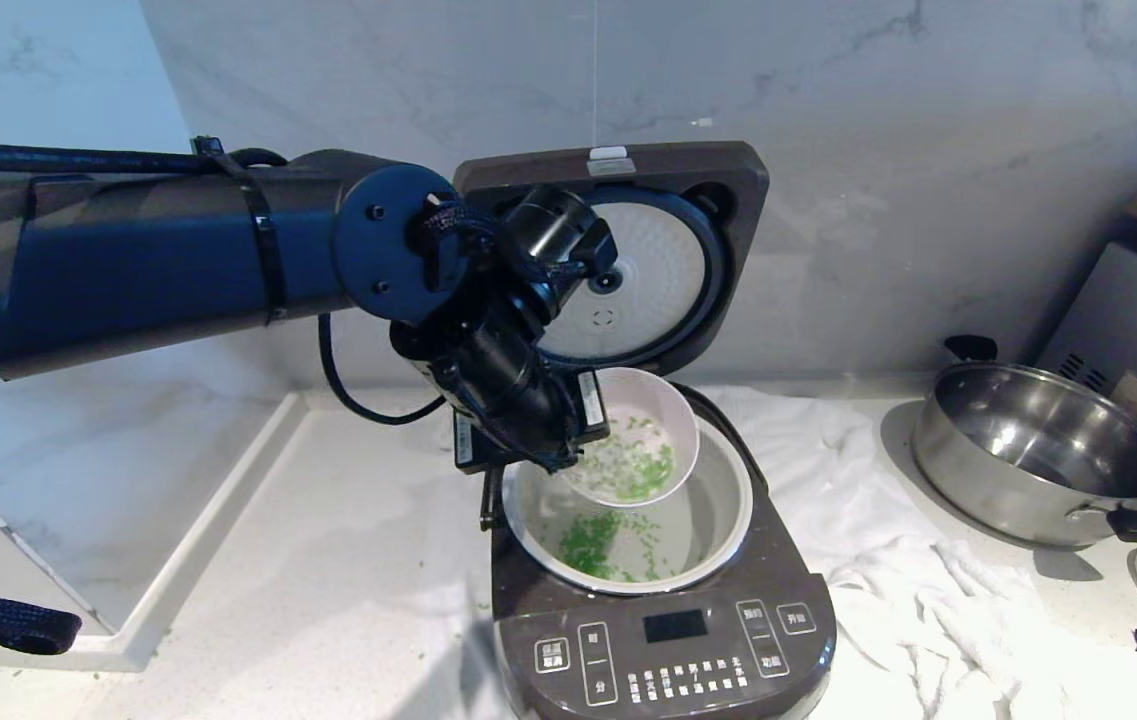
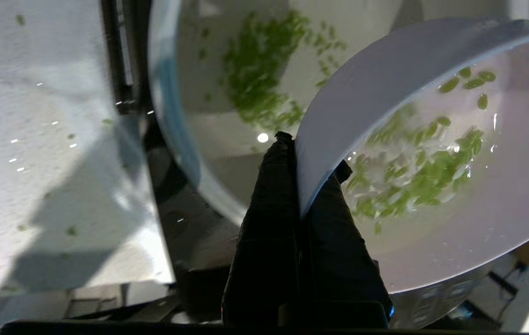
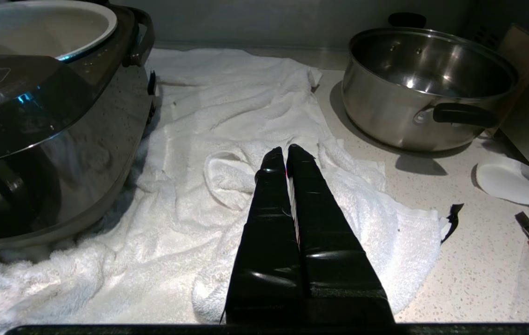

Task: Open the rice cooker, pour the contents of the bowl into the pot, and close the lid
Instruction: Pour the water from the bowl into the rice cooker

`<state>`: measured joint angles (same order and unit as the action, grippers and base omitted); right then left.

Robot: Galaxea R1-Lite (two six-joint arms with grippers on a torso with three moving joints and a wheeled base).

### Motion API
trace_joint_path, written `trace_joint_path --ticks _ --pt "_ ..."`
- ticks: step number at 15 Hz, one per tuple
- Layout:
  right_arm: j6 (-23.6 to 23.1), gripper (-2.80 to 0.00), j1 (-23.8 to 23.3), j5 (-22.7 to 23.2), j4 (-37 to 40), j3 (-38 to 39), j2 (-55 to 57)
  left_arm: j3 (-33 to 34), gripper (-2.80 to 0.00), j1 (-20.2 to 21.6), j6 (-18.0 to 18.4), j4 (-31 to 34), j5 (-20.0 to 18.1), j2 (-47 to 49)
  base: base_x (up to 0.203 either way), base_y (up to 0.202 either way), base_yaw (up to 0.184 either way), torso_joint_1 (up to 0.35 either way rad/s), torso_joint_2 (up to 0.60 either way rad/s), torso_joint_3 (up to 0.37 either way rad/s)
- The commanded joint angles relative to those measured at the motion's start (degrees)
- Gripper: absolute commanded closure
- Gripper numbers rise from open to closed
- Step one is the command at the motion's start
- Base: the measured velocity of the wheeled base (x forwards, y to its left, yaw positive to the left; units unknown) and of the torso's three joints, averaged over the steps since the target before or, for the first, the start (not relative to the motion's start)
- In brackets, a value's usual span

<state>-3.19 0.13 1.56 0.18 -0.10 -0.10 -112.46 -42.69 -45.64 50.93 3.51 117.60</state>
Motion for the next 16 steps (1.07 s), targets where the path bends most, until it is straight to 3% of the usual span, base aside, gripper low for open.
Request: trace_joint_path --ticks 1,3,7,10,13,16 --pt "-0.06 0.00 0.13 0.02 -0.01 0.01 0.10 0.19 0.00 -1.02 -1.55 -0.92 2.32 1.10 0.000 0.000 0.000 0.000 0.00 0.000" --pt "-0.06 0.00 0.05 0.02 -0.01 0.01 0.10 0.74 0.00 -2.37 -4.61 -5.47 8.57 3.11 0.000 0.000 0.000 0.000 0.00 0.000" --pt "-0.06 0.00 0.04 0.02 -0.01 0.01 0.10 4.90 0.00 -2.57 -5.53 -16.08 9.85 3.80 0.000 0.000 0.000 0.000 0.00 0.000" --pt "-0.06 0.00 0.04 0.02 -0.01 0.01 0.10 11.77 0.00 -2.45 -5.56 -25.70 11.79 2.97 0.000 0.000 0.000 0.000 0.00 0.000" --pt "-0.06 0.00 0.04 0.02 -0.01 0.01 0.10 21.27 0.00 -2.17 -5.10 -40.35 11.94 1.92 0.000 0.000 0.000 0.000 0.00 0.000" --pt "-0.06 0.00 0.04 0.02 -0.01 0.01 0.10 32.42 0.00 -1.30 -3.27 -60.54 11.23 0.40 0.000 0.000 0.000 0.000 0.00 0.000"
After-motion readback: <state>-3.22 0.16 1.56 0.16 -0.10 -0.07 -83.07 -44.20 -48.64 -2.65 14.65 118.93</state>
